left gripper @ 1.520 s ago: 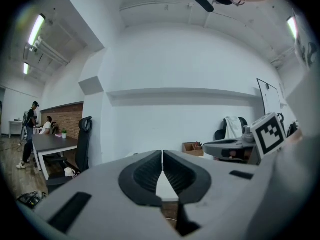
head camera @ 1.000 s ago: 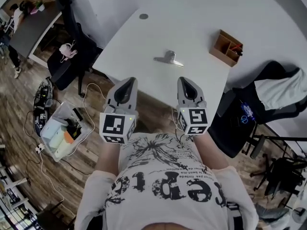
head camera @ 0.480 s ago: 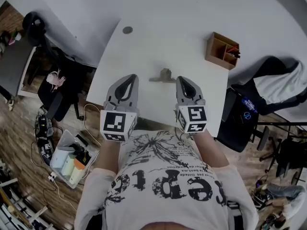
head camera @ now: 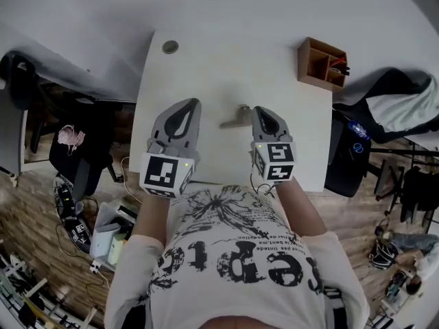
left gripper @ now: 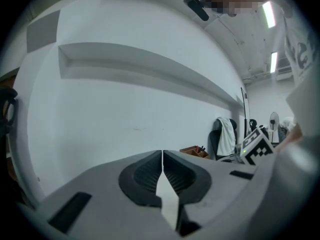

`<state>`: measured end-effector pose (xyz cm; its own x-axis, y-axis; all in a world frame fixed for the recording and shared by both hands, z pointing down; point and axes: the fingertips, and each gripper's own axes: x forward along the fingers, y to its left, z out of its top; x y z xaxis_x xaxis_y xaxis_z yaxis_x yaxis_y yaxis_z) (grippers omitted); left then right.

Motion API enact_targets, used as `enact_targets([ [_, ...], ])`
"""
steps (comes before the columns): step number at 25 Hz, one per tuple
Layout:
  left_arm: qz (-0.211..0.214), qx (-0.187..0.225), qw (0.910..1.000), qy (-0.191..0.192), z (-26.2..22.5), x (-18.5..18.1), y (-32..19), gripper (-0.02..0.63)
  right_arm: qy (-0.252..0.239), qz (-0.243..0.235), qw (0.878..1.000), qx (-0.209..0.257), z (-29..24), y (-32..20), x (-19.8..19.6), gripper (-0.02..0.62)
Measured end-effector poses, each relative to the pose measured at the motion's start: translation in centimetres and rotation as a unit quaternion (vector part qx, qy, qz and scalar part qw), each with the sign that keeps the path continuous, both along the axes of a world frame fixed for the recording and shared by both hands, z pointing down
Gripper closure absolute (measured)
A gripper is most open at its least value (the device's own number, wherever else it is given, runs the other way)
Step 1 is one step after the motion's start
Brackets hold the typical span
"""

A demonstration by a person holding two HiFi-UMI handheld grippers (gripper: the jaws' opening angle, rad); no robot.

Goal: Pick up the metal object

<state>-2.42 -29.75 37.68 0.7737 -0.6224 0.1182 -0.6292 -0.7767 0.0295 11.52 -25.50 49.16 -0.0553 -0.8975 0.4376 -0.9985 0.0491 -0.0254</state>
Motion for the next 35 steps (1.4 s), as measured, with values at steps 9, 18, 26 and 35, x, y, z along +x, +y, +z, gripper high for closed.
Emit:
enact_targets([
  [9,0.042,-0.029,0.9987,0.010,3.1,-0.1,-4.4,0.595,-0.015,0.045,0.993,-0.106,7.9,-2.4,0.0,0.455],
  [18,0.072,-0.062,0.9955,0.003,7.1,-0.8,-6.4,0.595,-0.012,0.065,0.976,-0.208,14.8,-2.8,-0.3,0.298],
  [26,0.088,-0.076,0.9931,-0.017,9.5,-2.0,-6.7,0.595,-0.009,0.086,0.959,-0.271,17.9,-2.6,-0.2,0.287],
  [35,0.092,-0.101,0.9900,-0.037,10.2,-3.0,-6.4,0.595,-0.026,0.109,0.952,-0.283,18.6,-2.5,-0.1,0.309],
])
